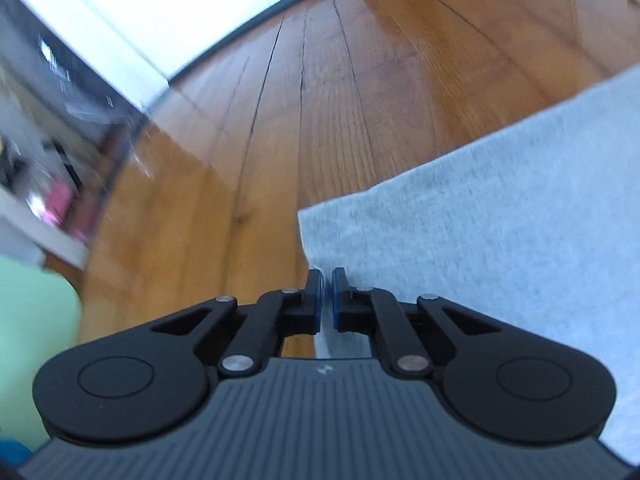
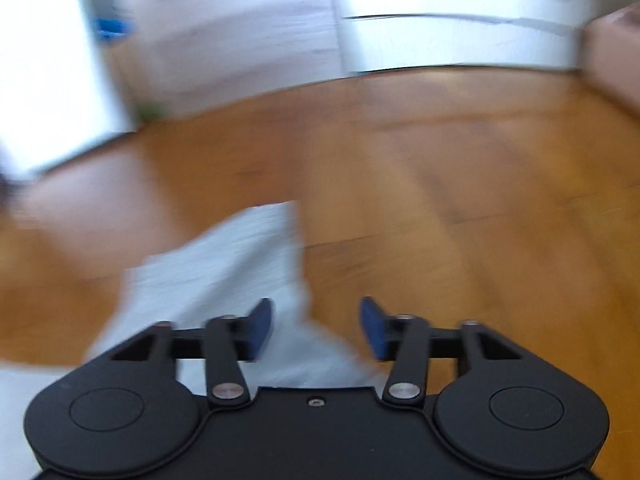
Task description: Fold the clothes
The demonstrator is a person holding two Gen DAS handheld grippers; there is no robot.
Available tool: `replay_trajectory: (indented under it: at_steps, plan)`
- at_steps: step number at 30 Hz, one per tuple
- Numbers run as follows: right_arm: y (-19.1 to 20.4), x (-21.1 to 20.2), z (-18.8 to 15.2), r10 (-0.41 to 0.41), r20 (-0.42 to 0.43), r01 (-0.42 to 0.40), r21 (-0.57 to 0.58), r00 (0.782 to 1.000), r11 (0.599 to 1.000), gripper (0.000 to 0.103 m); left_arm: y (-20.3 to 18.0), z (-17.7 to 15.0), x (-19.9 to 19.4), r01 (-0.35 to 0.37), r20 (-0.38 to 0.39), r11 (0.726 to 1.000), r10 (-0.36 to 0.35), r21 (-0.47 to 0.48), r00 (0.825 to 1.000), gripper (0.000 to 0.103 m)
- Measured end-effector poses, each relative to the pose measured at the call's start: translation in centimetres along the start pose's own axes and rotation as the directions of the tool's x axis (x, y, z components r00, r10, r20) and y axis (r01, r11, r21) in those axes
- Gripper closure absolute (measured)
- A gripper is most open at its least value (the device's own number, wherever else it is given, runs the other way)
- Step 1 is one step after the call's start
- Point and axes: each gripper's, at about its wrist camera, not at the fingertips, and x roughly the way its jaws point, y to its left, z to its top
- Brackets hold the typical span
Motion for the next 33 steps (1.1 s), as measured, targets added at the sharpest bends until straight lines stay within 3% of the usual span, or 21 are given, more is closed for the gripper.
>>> replay_trajectory:
  at_steps: [1, 2, 5, 7, 9, 10, 11, 12, 15, 19, 21, 24, 26, 30, 33]
  plan:
    - [0.0, -0.2, -0.5, 0.036, -0.034, -0.037, -0.029, 0.999, 0.999, 0.025, -0.1, 0.3, 0.1, -0.019, -0.010, 1.000, 0.019, 0.004, 1.000, 0.098]
    - [0.4, 0.0, -1.0, -0.013, -0.064, 0.006, -0.099, 0.998, 0.995, 0.026, 0.1, 0.5, 0.2, -0.038, -0.022, 0.999, 0.037, -0.012, 0.999, 0.098]
    - [1.4, 0.6, -2.3, -0.164, -0.121, 0.122, -0.295, 0.979, 0.948, 0.041, 2.7, 0.5, -0.8, -0.072, -0.046, 0.982, 0.065, -0.175, 0.997, 0.094]
    - [0.9, 0.8, -1.8, -0.240, -0.069, 0.213, -0.275, 0.968, 0.937, 0.039, 5.0, 0.1, -2.4, -0.012, -0.045, 0.948, -0.002, -0.317, 0.999, 0.088]
    - [0.4, 0.3, -1.0, -0.347, -0.031, 0.338, -0.162, 0.937, 0.927, 0.038, 6.3, -0.8, -4.9, 0.036, -0.031, 0.920, -0.052, -0.391, 0.998, 0.077]
    - [0.2, -0.1, -0.7, -0.387, -0.017, 0.383, -0.108, 0.922, 0.918, 0.039, 6.9, -1.3, -6.2, 0.060, -0.022, 0.902, -0.077, -0.427, 0.997, 0.066]
    - [0.3, -0.5, -0.5, -0.418, -0.006, 0.417, -0.062, 0.908, 0.907, 0.038, 7.1, -2.1, -7.8, 0.083, 0.001, 0.893, -0.092, -0.443, 0.996, 0.057]
    - [0.7, -0.9, -0.5, -0.423, -0.001, 0.422, -0.050, 0.906, 0.905, 0.038, 7.2, -2.9, -9.3, 0.112, 0.023, 0.887, -0.114, -0.449, 0.993, 0.055]
    - [2.5, -2.3, -1.1, -0.382, 0.011, 0.382, -0.075, 0.924, 0.921, 0.037, 7.4, -4.9, -12.1, 0.164, 0.044, 0.868, -0.163, -0.469, 0.986, 0.054]
    - [4.9, -5.6, -3.1, -0.277, -0.018, 0.273, -0.125, 0.961, 0.954, 0.037, 7.1, -8.0, -14.4, 0.185, 0.017, 0.870, -0.199, -0.457, 0.980, 0.046]
    - [6.4, -8.1, -3.9, -0.227, -0.051, 0.217, -0.146, 0.973, 0.965, 0.037, 7.2, -9.9, -15.4, 0.183, -0.010, 0.887, -0.207, -0.423, 0.978, 0.044]
    - [8.6, -11.7, -5.4, -0.158, -0.105, 0.131, -0.229, 0.982, 0.965, 0.036, 7.8, -13.5, -17.8, 0.115, -0.059, 0.890, -0.157, -0.440, 0.986, 0.044]
    - [9.8, -14.3, -6.8, -0.130, -0.125, 0.088, -0.298, 0.984, 0.950, 0.036, 8.9, -16.3, -19.6, 0.126, -0.060, 0.849, -0.182, -0.512, 0.981, 0.044]
    - [11.3, -19.0, -10.1, -0.089, -0.159, 0.020, -0.390, 0.983, 0.920, 0.036, 9.8, -22.9, -23.0, 0.163, -0.037, 0.702, -0.261, -0.693, 0.965, 0.038]
    - [12.2, -22.3, -13.1, -0.070, -0.188, -0.018, -0.429, 0.980, 0.903, 0.036, 8.9, -27.4, -24.7, 0.217, 0.003, 0.630, -0.322, -0.745, 0.947, 0.038]
